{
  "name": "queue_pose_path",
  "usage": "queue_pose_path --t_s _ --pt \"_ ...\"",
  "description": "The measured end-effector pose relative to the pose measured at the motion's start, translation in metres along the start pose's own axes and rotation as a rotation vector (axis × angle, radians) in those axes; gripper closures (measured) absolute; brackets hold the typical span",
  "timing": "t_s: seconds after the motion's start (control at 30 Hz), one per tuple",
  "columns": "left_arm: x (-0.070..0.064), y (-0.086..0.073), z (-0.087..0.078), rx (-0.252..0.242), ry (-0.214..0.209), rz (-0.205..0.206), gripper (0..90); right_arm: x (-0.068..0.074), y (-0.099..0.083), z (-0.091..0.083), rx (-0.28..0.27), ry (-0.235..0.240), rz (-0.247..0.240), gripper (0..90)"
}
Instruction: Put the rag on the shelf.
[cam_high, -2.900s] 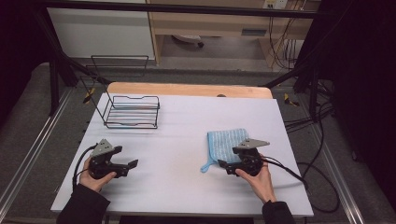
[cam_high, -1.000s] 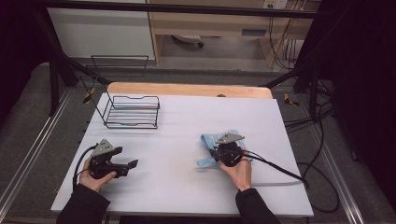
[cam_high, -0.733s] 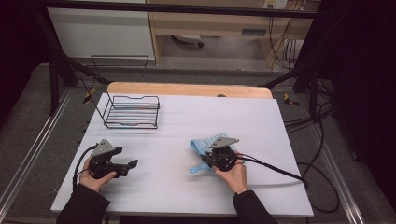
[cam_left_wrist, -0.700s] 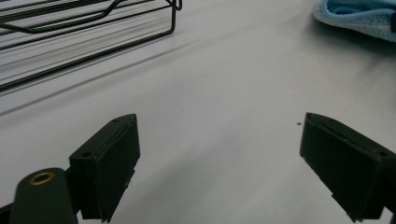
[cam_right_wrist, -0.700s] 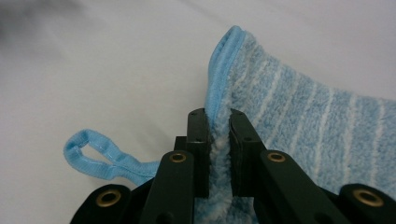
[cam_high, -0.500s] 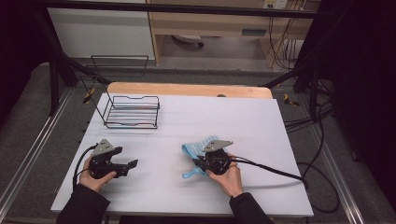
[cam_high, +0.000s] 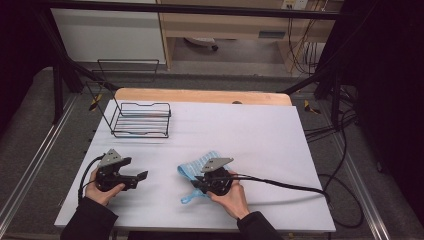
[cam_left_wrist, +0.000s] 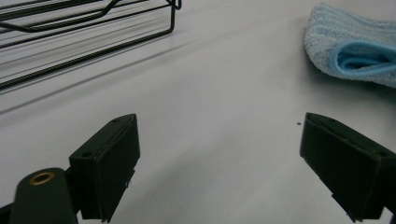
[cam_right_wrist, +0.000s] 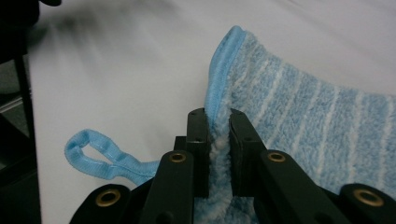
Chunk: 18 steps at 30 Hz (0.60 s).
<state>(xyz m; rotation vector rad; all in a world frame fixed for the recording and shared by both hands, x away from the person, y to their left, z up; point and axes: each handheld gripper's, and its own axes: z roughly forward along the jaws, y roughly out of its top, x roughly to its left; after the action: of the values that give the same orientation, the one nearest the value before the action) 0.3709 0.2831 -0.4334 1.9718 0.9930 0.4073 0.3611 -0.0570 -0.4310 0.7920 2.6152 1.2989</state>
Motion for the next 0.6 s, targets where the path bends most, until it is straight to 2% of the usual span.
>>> queue_pose_path --t_s 0.1,0.33,0.4,0.5,0.6 --pt "0.0 0.0 0.0 0.0 -0.001 -0.001 12.0 0.008 0.001 0.005 0.014 0.02 -0.029 81.1" --pt "-0.001 0.001 0.0 0.0 -0.002 -0.001 12.0 0.012 -0.003 0.014 0.033 0.043 -0.025 78.5" --pt "-0.001 0.001 0.0 -0.001 -0.002 -0.003 12.0 0.012 -0.004 0.015 0.033 0.054 -0.011 74.0" --pt "-0.003 0.004 -0.001 0.001 -0.005 0.0 12.0 0.012 -0.001 0.012 0.019 0.061 0.0 62.8" --pt "-0.006 0.007 -0.003 -0.003 -0.012 0.004 11.6 0.009 0.005 0.001 -0.008 0.016 -0.016 50.1"
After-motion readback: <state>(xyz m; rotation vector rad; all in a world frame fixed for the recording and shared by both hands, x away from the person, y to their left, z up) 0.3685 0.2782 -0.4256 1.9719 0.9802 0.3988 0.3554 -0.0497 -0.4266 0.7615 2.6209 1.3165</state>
